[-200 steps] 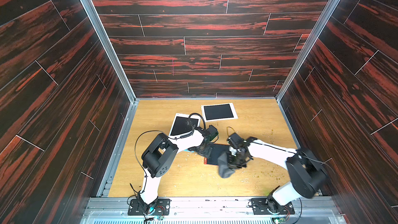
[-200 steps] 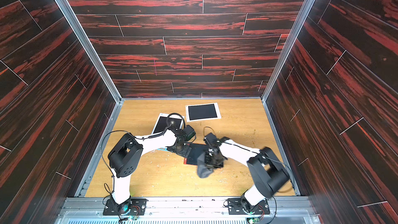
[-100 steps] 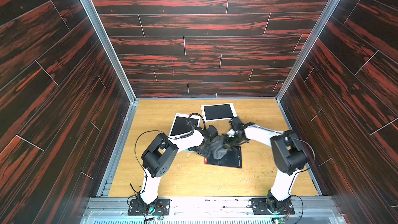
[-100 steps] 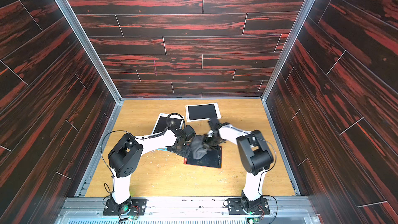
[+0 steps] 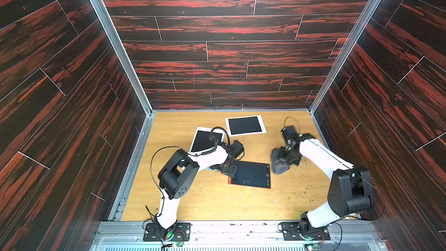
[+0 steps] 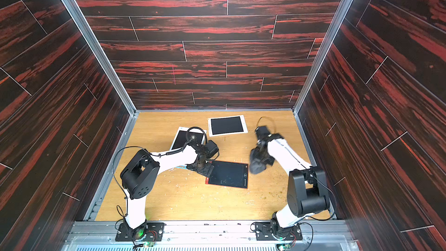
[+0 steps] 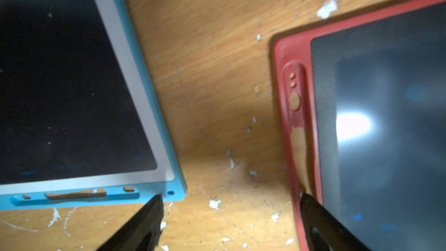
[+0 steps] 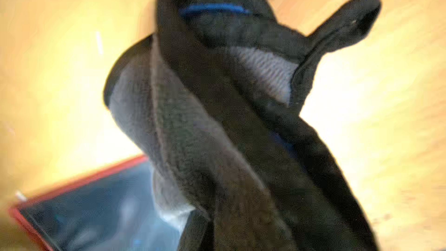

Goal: Wipe the drawing tablet
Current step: Place the cleaning item at the center of the board.

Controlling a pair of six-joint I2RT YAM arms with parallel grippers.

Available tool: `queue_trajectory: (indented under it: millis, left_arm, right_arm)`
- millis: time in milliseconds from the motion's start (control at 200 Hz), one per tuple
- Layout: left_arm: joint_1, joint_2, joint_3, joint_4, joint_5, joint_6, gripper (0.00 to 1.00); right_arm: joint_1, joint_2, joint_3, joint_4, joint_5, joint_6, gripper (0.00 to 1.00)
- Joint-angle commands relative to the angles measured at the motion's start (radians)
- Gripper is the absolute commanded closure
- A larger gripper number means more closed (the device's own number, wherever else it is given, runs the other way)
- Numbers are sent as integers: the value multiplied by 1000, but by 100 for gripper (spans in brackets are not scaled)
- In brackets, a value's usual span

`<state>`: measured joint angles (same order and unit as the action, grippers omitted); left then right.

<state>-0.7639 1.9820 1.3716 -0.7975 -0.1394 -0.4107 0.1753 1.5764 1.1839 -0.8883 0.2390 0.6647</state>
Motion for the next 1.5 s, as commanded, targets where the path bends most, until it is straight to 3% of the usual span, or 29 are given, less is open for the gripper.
queue_trajectory:
  millis: [0,100,175,205,286,371,496,606,646,711,741,942,982,1097,1232,1303,1388,1463,1493]
  left_arm:
    - [20,-78,-5,-49,-17,5,10]
    - [33,-117,0,-40,6,6,9]
    - [40,-151,4,-33,39,9,9]
    - [42,-165,5,-31,53,12,9]
    - [49,-206,4,-19,74,14,9]
    - [60,-224,-1,-1,104,14,8]
    - [92,-264,-25,59,200,-1,8]
    - [117,-253,-49,125,314,-14,8]
    - [120,-249,-57,139,339,-13,8]
    - [120,-248,-65,145,346,-3,9]
    - [121,-250,-71,148,345,-1,9]
    - [130,-252,-91,159,348,0,9]
    - [130,-252,-92,160,349,-1,9]
    - [130,-256,-96,163,349,-4,9]
    - [130,-264,-104,155,343,-8,9]
    - [130,-270,-116,159,341,-10,9]
    - [130,-267,-119,160,342,-13,9]
    - [131,-259,-122,165,347,-18,9]
    - [131,-255,-124,168,350,-22,9]
  right_arm:
    - [-105,44,107,-36,49,20,100]
    - [-209,132,184,-5,19,52,100]
    - [-270,190,227,16,-30,63,91]
    - [-287,202,232,36,-50,60,78]
    - [-300,218,256,53,-60,37,26]
    - [-292,196,262,60,-65,-13,12]
    - [-249,65,179,117,-86,-56,10]
    - [-112,-36,151,103,-13,-146,10]
    - [-48,-55,154,57,101,-153,10]
    - [58,-76,164,-44,384,-102,9]
    - [80,-83,164,-83,448,-68,9]
    - [34,-88,191,-126,464,7,7]
    - [-4,-67,225,-143,458,25,2]
    - [-101,-6,321,-106,313,-23,1]
    - [-77,19,370,-80,216,-38,1]
    - [-69,-3,313,4,86,-88,3]
    - [-67,-14,229,92,-138,-150,13]
    - [-49,-31,140,154,-331,-195,29]
    - [-32,-37,108,160,-363,-198,42]
